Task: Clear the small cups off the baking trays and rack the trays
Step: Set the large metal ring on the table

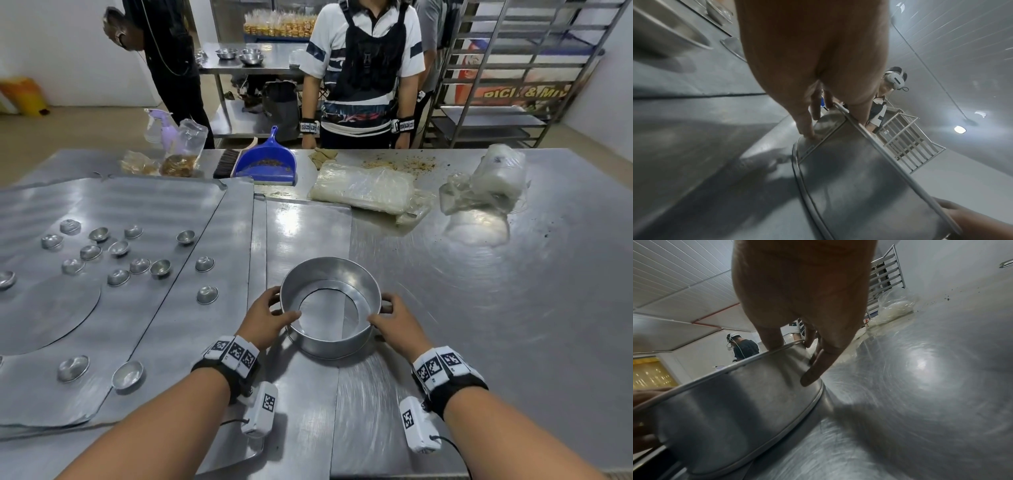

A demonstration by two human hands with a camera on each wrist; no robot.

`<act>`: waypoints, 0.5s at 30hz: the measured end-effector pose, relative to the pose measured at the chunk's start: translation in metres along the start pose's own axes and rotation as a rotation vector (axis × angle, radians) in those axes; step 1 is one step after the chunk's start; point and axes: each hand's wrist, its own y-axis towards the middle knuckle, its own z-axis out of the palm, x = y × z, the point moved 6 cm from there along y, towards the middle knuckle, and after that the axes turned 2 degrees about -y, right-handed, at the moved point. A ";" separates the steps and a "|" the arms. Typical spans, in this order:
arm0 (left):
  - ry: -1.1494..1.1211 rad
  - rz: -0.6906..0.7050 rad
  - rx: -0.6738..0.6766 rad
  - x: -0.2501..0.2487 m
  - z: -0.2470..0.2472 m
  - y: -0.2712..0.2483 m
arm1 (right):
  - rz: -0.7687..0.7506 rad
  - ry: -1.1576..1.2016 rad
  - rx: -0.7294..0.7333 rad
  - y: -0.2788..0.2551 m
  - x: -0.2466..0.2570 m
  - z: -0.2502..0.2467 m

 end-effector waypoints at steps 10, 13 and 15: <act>0.089 -0.005 -0.122 -0.003 -0.002 -0.010 | -0.030 -0.180 0.007 -0.006 0.006 -0.006; 0.091 -0.023 -0.165 -0.010 -0.006 -0.017 | -0.090 -0.386 -0.055 -0.009 0.027 -0.011; 0.096 -0.009 -0.184 -0.017 -0.012 -0.023 | -0.158 -0.483 -0.112 -0.011 0.045 -0.010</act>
